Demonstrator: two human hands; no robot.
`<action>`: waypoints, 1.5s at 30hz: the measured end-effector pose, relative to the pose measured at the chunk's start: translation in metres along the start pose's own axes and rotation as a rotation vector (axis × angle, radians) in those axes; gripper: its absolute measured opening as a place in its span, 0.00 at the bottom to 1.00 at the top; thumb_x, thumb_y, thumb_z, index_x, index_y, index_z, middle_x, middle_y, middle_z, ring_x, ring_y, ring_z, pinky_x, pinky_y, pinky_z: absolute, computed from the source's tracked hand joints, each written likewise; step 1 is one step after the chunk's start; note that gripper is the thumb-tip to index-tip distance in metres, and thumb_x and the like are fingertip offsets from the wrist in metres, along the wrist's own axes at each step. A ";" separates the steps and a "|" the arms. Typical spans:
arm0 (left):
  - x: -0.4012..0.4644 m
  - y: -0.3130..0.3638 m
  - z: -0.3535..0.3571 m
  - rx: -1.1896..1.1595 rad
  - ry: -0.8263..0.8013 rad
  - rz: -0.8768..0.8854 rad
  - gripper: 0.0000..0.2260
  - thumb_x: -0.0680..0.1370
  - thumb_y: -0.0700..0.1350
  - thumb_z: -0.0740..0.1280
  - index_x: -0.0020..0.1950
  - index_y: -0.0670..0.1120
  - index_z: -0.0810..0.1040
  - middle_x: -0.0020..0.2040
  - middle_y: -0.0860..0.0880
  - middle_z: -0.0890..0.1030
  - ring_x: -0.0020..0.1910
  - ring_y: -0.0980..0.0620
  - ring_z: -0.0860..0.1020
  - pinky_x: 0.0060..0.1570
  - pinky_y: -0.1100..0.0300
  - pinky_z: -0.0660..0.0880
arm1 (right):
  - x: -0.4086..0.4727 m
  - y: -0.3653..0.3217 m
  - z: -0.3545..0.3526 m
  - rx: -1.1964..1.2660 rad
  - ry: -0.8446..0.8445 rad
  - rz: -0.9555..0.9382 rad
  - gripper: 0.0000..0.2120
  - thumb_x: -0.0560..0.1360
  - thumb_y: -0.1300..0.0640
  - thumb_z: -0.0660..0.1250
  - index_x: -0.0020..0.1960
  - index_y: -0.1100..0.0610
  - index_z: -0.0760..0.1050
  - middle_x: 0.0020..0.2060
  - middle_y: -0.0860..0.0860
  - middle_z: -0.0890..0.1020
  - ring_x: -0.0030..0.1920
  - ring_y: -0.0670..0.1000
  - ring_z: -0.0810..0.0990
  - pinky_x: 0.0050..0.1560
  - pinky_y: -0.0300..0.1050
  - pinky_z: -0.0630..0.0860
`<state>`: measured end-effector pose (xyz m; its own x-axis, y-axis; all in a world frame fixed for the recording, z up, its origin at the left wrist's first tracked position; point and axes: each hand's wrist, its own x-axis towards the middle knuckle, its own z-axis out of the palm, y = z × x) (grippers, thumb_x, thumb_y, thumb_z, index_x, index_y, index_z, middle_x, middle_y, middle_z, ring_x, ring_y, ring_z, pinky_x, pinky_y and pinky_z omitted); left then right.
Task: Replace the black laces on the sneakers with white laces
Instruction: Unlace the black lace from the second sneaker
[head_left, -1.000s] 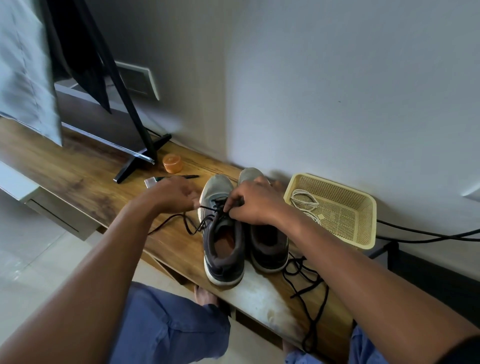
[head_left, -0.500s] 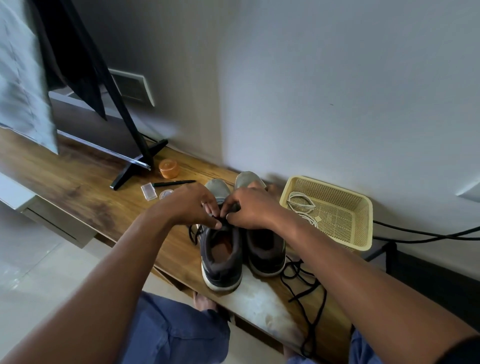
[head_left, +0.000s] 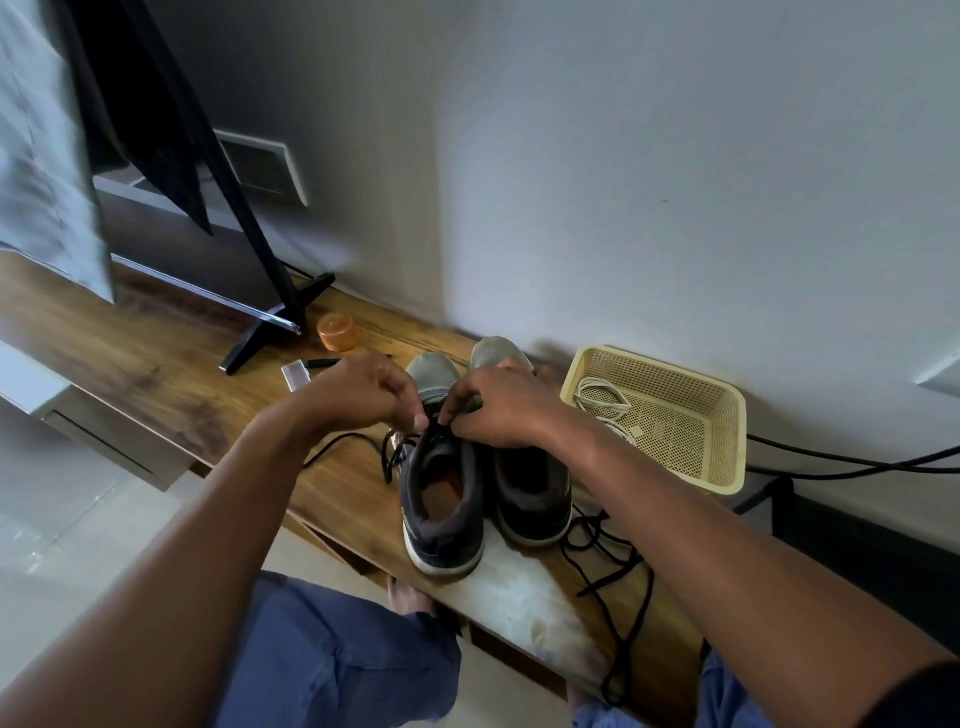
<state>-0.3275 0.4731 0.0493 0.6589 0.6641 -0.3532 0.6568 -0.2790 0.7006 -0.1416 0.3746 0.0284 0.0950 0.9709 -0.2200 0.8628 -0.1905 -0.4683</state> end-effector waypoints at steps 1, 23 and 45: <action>-0.002 -0.002 -0.003 -0.031 0.020 -0.023 0.03 0.74 0.37 0.77 0.41 0.44 0.87 0.44 0.48 0.88 0.51 0.47 0.85 0.59 0.45 0.81 | 0.001 0.000 0.000 0.004 0.002 0.000 0.13 0.71 0.42 0.65 0.53 0.36 0.83 0.54 0.39 0.82 0.70 0.54 0.65 0.71 0.71 0.50; 0.009 -0.009 0.010 0.076 -0.068 -0.097 0.09 0.74 0.48 0.80 0.47 0.46 0.83 0.39 0.45 0.87 0.38 0.50 0.87 0.35 0.60 0.81 | -0.002 -0.010 0.016 -0.272 0.180 -0.211 0.10 0.70 0.43 0.70 0.51 0.37 0.82 0.52 0.42 0.80 0.61 0.53 0.70 0.57 0.57 0.59; 0.018 -0.015 0.011 -0.064 -0.032 -0.264 0.05 0.76 0.41 0.77 0.44 0.40 0.85 0.32 0.46 0.83 0.31 0.52 0.82 0.33 0.60 0.80 | 0.001 0.000 0.013 0.048 0.326 -0.102 0.14 0.63 0.44 0.65 0.46 0.42 0.83 0.53 0.43 0.79 0.59 0.52 0.71 0.60 0.51 0.69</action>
<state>-0.3209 0.4813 0.0255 0.4803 0.6852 -0.5476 0.7835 -0.0546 0.6190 -0.1481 0.3738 0.0170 0.1696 0.9792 0.1114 0.8526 -0.0890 -0.5149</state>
